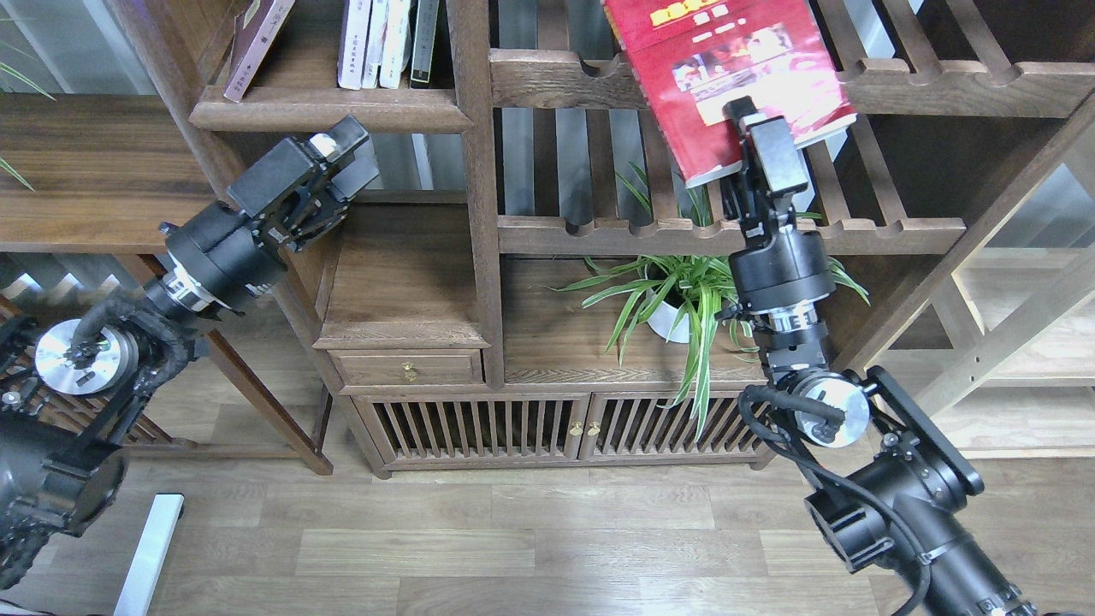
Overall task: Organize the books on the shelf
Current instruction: 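Pull the red book off the shelf and lower it with the right gripper, then hold the red book with both grippers and bring the left gripper to its edge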
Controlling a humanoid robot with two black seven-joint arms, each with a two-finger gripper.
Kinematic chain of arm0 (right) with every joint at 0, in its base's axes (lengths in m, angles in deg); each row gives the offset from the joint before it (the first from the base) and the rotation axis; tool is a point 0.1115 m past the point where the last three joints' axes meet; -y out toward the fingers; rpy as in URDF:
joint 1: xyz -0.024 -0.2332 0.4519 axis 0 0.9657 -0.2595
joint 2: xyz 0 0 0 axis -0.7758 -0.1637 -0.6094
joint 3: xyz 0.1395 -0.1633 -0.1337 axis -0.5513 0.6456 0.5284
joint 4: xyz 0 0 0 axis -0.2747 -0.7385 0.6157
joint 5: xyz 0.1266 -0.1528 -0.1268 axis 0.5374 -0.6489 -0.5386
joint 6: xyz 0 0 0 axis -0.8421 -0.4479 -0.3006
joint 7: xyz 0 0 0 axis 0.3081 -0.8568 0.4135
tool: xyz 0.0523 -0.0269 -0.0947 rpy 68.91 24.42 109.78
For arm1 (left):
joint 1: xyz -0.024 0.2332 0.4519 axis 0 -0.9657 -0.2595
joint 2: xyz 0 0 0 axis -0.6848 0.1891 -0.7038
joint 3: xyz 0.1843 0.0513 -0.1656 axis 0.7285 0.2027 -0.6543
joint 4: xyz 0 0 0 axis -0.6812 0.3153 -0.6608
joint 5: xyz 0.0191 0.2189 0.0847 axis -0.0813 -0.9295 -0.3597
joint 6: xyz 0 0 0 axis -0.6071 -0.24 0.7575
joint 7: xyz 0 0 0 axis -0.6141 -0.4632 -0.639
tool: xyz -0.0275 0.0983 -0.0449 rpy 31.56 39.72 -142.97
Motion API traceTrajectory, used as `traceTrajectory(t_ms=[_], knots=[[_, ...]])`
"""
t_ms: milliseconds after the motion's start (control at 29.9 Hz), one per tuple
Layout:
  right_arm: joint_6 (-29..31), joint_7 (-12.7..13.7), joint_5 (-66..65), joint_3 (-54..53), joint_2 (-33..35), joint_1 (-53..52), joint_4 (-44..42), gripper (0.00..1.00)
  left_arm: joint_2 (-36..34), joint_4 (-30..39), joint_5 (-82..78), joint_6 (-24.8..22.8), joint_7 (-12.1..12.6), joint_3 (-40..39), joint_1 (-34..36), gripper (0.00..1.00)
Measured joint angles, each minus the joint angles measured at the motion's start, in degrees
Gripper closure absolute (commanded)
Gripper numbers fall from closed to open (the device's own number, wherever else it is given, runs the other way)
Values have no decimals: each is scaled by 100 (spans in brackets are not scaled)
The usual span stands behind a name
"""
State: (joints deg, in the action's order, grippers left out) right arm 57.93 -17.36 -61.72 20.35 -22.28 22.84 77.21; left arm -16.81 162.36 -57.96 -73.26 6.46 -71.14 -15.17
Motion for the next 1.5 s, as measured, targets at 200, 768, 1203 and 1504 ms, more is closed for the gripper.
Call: traceTrajectory(t_ms=[200, 768, 1203, 1504], knots=[[0, -1, -112, 75, -128, 161, 0, 87, 113, 85, 0, 0, 0, 244, 23, 1], [0, 10, -720, 866, -680, 223, 0, 87, 597, 32, -8, 0, 0, 503, -113, 1], [0, 18, -1005, 1138, -682, 453, 0, 87, 854, 71, 66, 0, 0, 531, -226, 1], [0, 25, -1026, 1315, -682, 531, 0, 87, 1209, 35, 71, 0, -1, 576, -298, 2]])
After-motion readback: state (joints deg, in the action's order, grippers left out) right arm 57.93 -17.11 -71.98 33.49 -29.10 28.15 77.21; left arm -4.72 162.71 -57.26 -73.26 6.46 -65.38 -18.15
